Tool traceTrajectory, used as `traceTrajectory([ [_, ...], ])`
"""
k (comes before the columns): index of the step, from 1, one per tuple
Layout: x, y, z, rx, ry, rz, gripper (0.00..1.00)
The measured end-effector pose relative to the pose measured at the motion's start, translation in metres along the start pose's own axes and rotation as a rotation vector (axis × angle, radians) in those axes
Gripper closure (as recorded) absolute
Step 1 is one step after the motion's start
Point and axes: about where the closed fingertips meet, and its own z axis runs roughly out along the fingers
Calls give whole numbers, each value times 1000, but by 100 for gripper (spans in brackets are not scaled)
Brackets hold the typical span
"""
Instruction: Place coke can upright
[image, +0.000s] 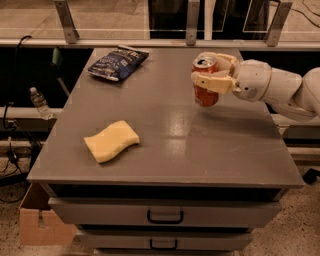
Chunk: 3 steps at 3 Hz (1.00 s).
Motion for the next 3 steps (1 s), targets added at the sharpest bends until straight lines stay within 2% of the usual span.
traceTrajectory([
  [1, 12, 5, -4, -7, -16, 15, 100],
  [2, 24, 9, -10, -19, -13, 11, 83],
  [3, 33, 12, -16, -25, -4, 12, 59],
])
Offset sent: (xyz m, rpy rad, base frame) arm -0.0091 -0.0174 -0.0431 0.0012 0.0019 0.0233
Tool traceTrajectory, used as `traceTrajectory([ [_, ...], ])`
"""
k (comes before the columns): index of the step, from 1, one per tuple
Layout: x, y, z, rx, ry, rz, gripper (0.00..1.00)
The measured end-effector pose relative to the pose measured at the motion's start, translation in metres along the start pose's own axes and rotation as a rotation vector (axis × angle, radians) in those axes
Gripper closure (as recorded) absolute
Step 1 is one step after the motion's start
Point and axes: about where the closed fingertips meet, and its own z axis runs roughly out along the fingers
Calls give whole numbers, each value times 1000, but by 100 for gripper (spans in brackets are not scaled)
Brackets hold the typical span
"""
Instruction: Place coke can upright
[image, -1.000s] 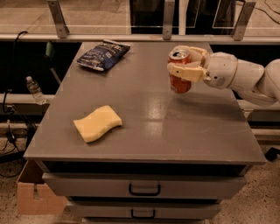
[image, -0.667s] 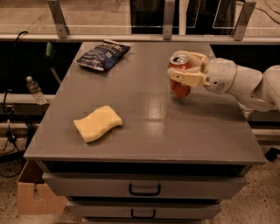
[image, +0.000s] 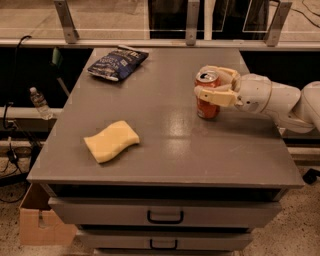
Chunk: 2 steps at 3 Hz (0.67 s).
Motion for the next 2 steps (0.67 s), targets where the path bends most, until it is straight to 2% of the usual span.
traceTrajectory([
  [2, 6, 2, -9, 3, 14, -2, 14],
])
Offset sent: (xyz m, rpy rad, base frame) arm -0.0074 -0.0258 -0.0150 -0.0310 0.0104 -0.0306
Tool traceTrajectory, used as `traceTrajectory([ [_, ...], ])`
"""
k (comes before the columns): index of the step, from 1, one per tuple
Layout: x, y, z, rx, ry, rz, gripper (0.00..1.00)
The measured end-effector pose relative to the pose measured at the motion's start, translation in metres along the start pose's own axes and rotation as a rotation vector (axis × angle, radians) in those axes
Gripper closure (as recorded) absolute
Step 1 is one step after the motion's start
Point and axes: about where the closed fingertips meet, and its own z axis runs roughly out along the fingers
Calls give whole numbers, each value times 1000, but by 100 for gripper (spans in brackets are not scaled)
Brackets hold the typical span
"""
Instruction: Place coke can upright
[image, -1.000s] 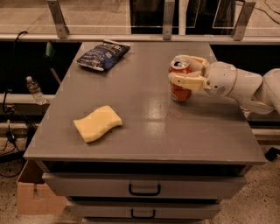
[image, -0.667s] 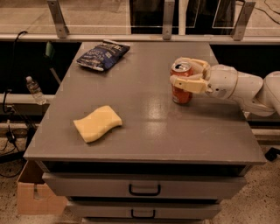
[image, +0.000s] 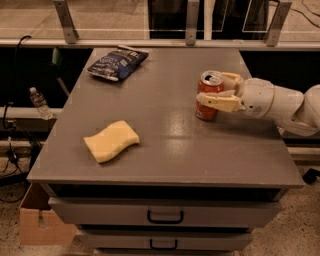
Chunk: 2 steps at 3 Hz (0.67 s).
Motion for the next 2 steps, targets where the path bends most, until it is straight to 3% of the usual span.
traceTrajectory([
  [1, 2, -2, -10, 7, 20, -3, 0],
  [2, 2, -6, -21, 16, 41, -10, 0],
])
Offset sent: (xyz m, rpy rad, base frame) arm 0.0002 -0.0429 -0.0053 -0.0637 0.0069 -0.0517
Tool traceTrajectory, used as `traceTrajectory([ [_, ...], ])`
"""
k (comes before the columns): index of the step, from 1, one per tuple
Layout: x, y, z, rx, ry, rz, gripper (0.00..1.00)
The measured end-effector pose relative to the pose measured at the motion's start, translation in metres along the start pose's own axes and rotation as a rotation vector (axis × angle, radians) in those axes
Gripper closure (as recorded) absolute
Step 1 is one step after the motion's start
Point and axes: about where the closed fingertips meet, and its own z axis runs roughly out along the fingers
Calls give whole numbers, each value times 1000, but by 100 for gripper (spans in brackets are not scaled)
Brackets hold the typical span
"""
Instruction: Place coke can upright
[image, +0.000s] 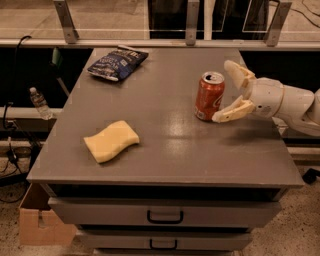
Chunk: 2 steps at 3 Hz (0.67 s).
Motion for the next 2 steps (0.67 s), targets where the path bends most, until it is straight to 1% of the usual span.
traceTrajectory([
  [1, -1, -6, -20, 25, 33, -9, 0],
  [2, -4, -13, -73, 93, 113, -18, 0],
])
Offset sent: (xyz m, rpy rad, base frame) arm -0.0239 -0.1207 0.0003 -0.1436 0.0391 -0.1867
